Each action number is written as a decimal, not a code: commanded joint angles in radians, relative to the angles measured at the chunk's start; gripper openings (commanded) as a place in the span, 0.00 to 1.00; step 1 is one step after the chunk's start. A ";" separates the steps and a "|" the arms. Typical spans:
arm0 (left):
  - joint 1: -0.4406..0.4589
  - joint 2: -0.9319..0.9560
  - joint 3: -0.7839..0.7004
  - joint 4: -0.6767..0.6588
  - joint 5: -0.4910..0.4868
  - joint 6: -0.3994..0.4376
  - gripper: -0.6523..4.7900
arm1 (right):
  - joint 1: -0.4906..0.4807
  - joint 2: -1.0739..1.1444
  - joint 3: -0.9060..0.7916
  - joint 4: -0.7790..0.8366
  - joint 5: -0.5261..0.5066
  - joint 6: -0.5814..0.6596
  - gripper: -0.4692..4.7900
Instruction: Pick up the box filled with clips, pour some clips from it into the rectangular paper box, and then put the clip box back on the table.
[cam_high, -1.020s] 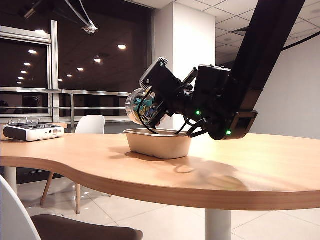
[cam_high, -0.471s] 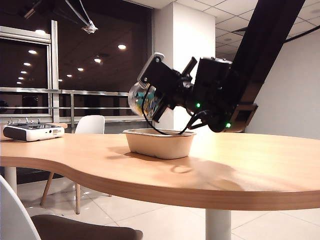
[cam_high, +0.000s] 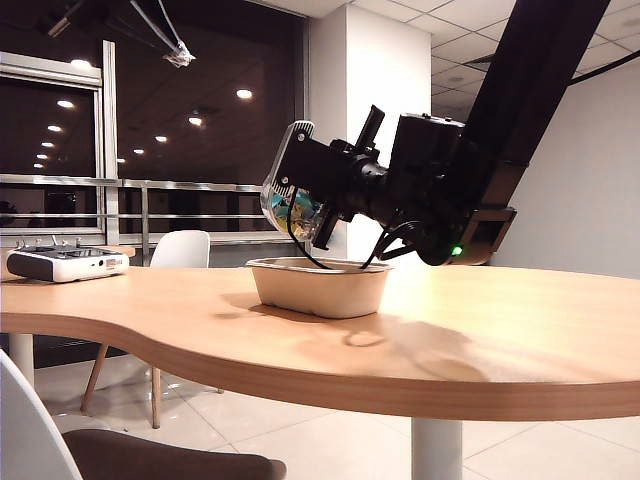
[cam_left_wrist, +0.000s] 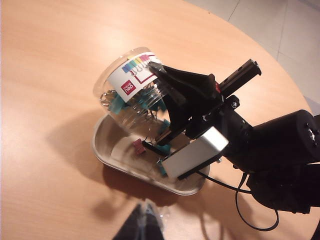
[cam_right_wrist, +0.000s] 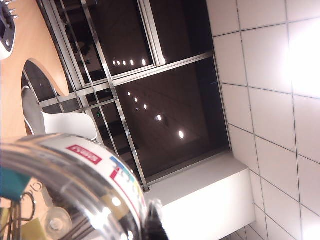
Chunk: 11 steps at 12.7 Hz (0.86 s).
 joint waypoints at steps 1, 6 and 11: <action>0.000 -0.004 0.002 0.006 0.004 0.004 0.11 | 0.002 -0.013 0.003 0.033 -0.001 -0.035 0.09; 0.000 -0.004 0.002 0.006 0.004 0.004 0.11 | 0.001 -0.047 -0.045 0.040 0.006 -0.019 0.09; 0.000 -0.004 0.002 0.006 0.005 0.004 0.11 | 0.003 -0.090 -0.050 0.040 -0.035 -0.188 0.09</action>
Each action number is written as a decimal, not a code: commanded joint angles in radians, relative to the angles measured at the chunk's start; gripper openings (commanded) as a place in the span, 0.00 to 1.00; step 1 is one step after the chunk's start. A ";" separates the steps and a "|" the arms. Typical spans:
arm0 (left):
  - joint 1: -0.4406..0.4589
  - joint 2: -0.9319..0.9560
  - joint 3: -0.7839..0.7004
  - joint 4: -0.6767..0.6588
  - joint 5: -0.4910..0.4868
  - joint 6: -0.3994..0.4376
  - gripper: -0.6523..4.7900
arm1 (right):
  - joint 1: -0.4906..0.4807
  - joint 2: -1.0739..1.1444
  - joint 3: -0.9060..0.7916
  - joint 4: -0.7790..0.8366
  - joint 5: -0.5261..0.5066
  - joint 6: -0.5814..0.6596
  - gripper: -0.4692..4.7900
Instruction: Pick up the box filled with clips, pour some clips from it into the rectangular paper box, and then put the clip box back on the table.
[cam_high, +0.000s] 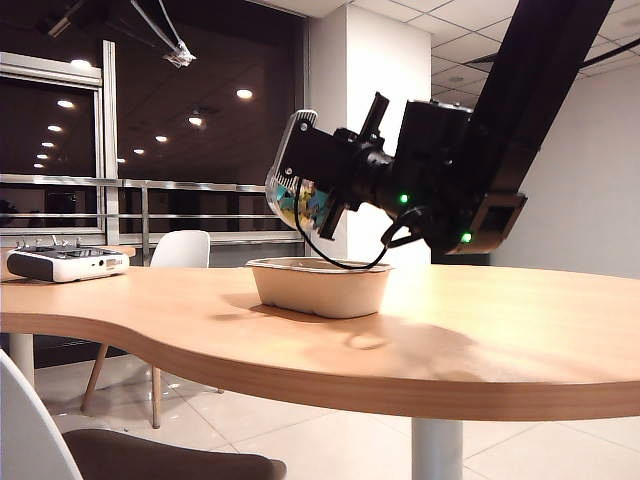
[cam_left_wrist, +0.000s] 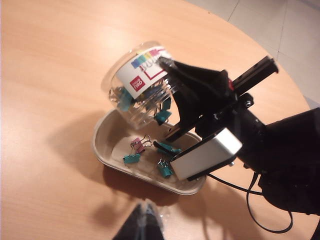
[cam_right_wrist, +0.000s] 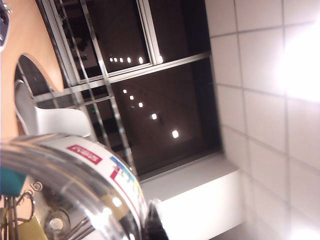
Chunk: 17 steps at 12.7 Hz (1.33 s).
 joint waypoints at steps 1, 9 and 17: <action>0.000 -0.004 0.002 0.006 0.004 0.004 0.11 | 0.003 -0.031 0.006 0.037 -0.055 -0.161 0.09; 0.000 -0.004 0.002 -0.002 0.010 0.004 0.11 | 0.008 -0.041 -0.053 0.037 -0.098 -0.346 0.09; 0.000 -0.004 0.002 -0.001 0.011 0.003 0.11 | 0.008 -0.072 -0.058 0.037 -0.097 -0.311 0.09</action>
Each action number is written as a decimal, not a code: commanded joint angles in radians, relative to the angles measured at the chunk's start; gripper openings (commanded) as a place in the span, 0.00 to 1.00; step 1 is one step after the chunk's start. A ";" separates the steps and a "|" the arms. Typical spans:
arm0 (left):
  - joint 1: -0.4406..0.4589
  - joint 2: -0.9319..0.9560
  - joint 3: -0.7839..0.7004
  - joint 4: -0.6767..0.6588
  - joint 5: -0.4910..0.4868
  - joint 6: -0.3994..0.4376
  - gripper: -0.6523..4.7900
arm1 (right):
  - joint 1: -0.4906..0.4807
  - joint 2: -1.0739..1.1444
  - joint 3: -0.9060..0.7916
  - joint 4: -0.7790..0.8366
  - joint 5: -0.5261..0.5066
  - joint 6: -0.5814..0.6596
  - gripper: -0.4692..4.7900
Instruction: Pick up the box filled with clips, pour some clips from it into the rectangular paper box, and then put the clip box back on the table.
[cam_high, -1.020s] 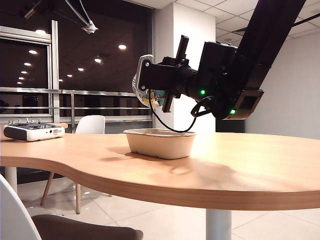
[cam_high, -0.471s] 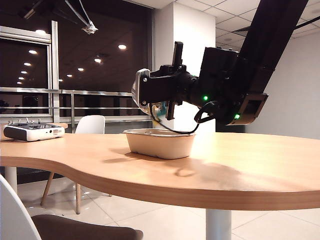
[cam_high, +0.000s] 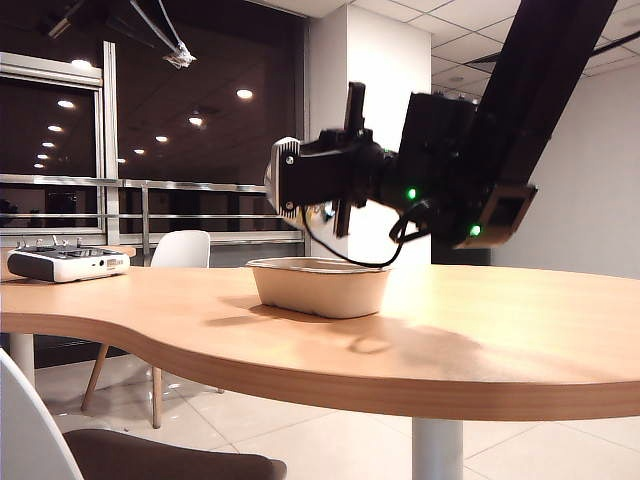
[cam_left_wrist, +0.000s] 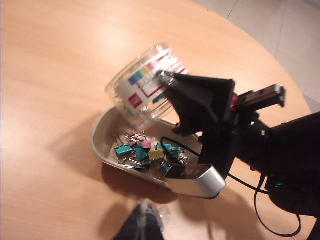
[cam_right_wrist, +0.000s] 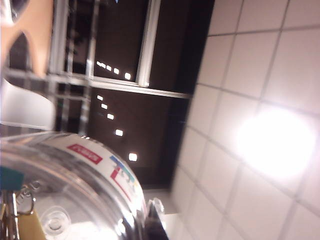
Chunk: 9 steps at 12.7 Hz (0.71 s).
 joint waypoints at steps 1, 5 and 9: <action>0.000 -0.004 0.002 0.006 0.006 0.003 0.11 | -0.005 -0.027 -0.004 0.023 0.004 0.096 0.09; 0.000 -0.004 0.003 0.006 0.006 0.001 0.11 | -0.004 -0.031 -0.058 0.030 0.005 0.090 0.09; 0.000 -0.004 0.002 0.006 0.006 0.000 0.11 | -0.004 -0.052 -0.060 0.031 0.050 0.324 0.09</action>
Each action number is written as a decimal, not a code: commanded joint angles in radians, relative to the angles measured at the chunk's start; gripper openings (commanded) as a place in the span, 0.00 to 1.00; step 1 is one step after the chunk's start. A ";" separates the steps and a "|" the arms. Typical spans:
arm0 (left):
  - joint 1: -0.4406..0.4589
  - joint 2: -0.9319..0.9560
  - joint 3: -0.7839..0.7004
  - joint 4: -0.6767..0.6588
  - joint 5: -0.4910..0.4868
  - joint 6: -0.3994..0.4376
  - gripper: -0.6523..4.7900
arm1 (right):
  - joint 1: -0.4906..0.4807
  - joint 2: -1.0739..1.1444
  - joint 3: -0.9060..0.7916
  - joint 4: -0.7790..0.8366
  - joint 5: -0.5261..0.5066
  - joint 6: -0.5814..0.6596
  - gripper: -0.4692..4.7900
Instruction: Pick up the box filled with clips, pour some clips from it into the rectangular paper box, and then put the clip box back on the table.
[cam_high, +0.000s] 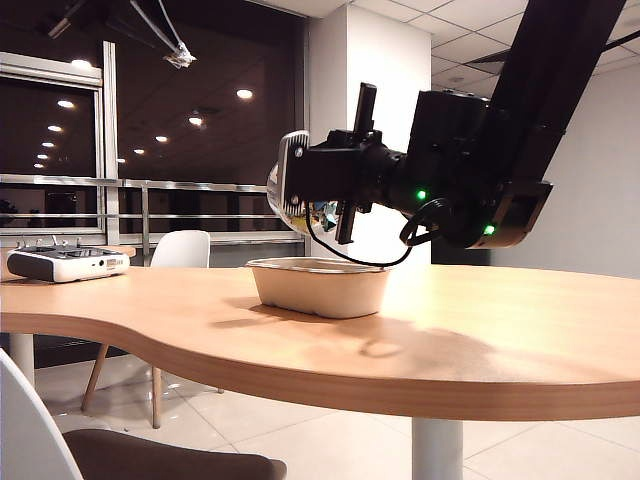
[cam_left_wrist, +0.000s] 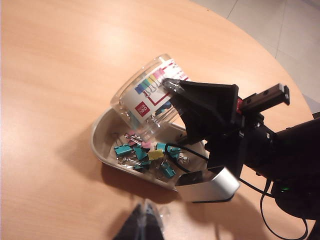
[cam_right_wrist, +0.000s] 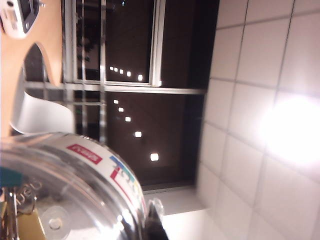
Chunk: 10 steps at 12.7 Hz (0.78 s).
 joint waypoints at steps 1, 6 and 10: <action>0.000 -0.004 0.002 0.006 0.006 0.001 0.11 | 0.001 -0.018 0.004 0.026 0.049 0.074 0.09; 0.000 -0.004 0.002 0.006 0.006 0.001 0.11 | 0.001 -0.018 0.004 0.026 0.060 0.163 0.09; 0.000 -0.004 0.002 0.007 0.006 0.001 0.11 | 0.010 -0.029 0.060 0.032 0.061 0.059 0.08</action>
